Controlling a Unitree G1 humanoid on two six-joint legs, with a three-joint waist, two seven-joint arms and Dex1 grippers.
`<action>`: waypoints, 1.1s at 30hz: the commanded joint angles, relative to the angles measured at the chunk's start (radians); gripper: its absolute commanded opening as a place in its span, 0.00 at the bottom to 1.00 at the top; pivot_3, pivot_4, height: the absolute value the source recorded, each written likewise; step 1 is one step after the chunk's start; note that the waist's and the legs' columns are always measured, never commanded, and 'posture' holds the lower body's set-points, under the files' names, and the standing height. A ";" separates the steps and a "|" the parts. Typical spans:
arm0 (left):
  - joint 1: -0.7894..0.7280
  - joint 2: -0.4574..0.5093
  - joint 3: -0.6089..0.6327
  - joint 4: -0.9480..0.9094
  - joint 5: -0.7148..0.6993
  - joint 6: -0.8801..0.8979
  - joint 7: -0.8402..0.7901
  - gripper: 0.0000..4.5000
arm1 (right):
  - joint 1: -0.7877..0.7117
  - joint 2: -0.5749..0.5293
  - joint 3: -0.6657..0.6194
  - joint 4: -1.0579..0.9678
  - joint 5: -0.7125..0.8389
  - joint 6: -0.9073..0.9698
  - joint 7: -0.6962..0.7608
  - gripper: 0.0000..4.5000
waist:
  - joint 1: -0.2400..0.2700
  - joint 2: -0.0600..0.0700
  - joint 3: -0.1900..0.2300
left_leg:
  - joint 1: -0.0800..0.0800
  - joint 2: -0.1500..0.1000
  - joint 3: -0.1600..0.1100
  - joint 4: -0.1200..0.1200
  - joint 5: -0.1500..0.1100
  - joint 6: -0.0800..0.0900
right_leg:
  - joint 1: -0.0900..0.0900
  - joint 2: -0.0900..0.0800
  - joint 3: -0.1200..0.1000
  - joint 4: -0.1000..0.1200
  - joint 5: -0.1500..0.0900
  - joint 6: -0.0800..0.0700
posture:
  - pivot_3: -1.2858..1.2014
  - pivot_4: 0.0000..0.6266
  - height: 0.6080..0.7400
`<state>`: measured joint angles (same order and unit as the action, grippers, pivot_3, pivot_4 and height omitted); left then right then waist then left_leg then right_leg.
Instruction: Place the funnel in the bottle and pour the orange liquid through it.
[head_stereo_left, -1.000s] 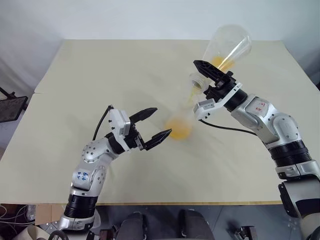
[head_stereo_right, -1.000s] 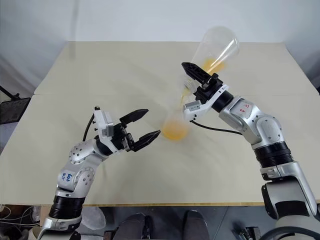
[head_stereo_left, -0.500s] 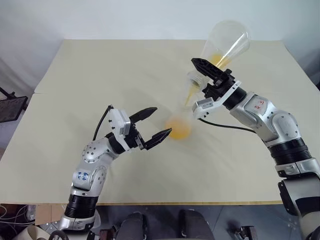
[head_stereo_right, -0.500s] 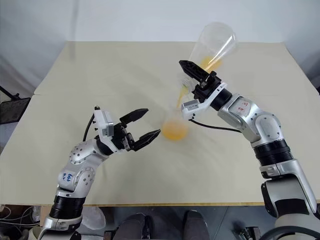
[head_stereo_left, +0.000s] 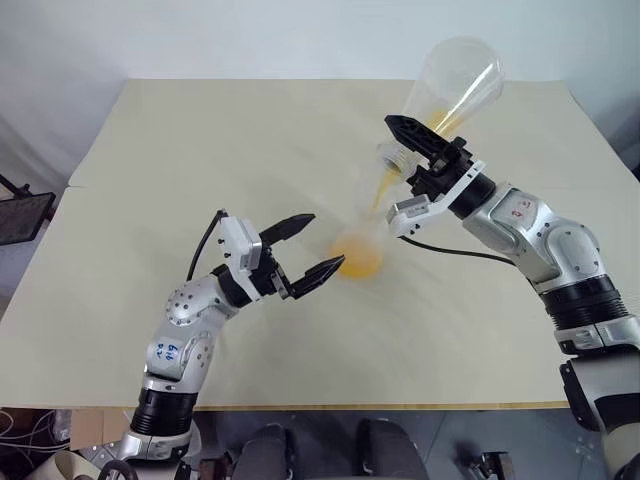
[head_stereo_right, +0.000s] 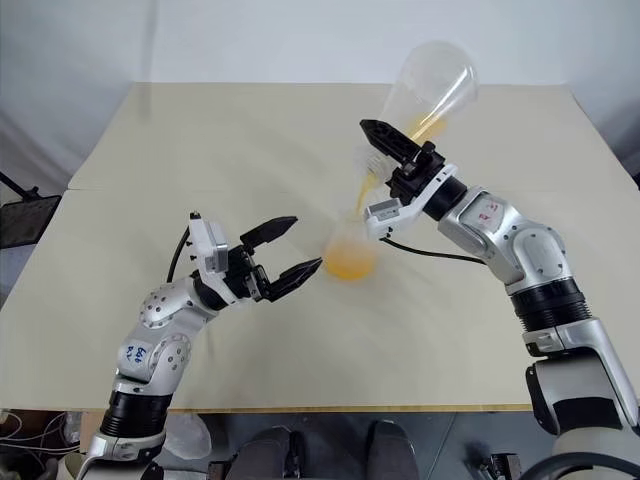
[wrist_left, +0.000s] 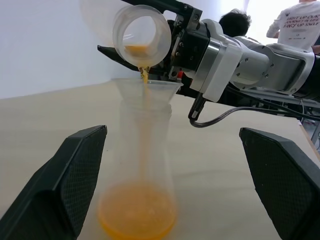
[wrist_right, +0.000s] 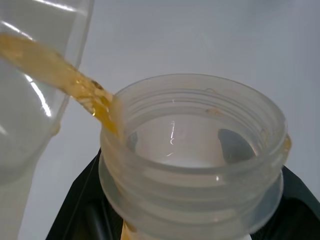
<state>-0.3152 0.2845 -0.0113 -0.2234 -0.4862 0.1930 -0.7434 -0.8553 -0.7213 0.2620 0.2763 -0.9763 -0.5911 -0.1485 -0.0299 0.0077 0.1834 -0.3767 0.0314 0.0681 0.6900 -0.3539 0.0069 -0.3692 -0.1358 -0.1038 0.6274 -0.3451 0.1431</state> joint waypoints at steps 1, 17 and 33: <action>-0.017 -0.005 0.001 -0.020 -0.001 -0.020 0.003 1.00 | -0.032 -0.022 -0.018 -0.017 0.010 -0.003 -0.029 0.55 | 0.000 0.000 0.000 | 0.000 0.000 0.000 0.000 0.000 0.000 | 0.000 0.000 0.000 0.000 0.000 0.000 | 0.52 0.24 1.00; -0.010 -0.005 0.003 -0.026 -0.002 -0.021 0.005 1.00 | -0.048 -0.030 -0.003 0.000 -0.002 -0.001 -0.061 0.55 | 0.000 0.000 0.000 | 0.000 0.000 0.000 0.000 0.000 0.000 | 0.000 0.000 0.000 0.000 0.000 0.000 | 0.52 0.24 1.00; -0.011 -0.013 -0.004 -0.027 0.002 -0.022 0.010 1.00 | -0.048 -0.042 -0.004 -0.005 -0.003 -0.007 -0.075 0.55 | 0.000 0.000 0.000 | 0.000 0.000 0.000 0.000 0.000 0.000 | 0.000 0.000 0.000 0.000 0.000 0.000 | 0.52 0.24 1.00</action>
<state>-0.3226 0.2763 -0.0118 -0.2234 -0.4845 0.1930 -0.7341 -0.8795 -0.7424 0.2735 0.2920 -0.9925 -0.5923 -0.2071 -0.0301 0.0077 0.1834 -0.3768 0.0314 0.0682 0.6899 -0.3539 0.0069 -0.3693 -0.1359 -0.1038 0.6274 -0.3450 0.1431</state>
